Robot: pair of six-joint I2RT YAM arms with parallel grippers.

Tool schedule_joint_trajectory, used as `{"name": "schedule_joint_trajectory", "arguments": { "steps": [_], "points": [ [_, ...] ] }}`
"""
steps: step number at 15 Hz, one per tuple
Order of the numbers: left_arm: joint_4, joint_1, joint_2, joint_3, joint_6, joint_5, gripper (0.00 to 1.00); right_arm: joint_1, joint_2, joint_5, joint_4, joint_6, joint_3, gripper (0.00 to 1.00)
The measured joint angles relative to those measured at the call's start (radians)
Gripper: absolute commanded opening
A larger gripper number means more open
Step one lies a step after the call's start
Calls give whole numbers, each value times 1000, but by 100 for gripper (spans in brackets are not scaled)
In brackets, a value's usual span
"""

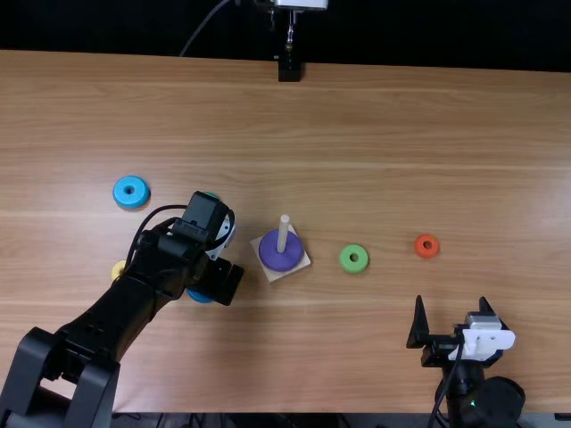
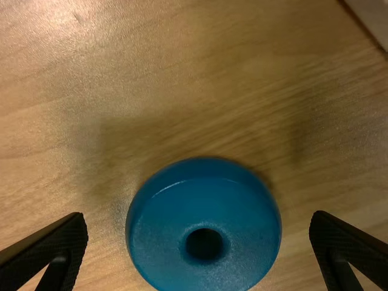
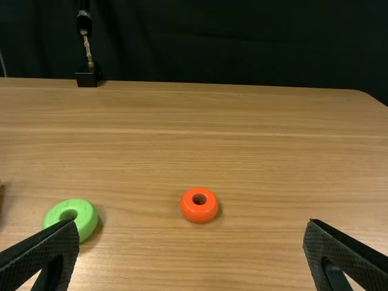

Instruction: Build the Hanoi tower: stack the rings onto the peg from bottom to top in this color order: purple, dark blue, light blue, dark green, light green, yellow, orange.

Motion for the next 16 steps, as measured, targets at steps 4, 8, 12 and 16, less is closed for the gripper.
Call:
{"name": "schedule_joint_trajectory", "arguments": {
  "steps": [4,8,12,16],
  "points": [
    [-4,0,0,-38,0,3,100,0,0,0,0,0,0,100],
    [-3,0,0,-38,0,8,100,0,0,0,0,0,0,100],
    [-3,0,0,-38,0,31,33,0,0,0,0,0,0,100],
    [-3,0,0,-38,0,45,4,0,0,0,0,0,0,100]
  ]
}}
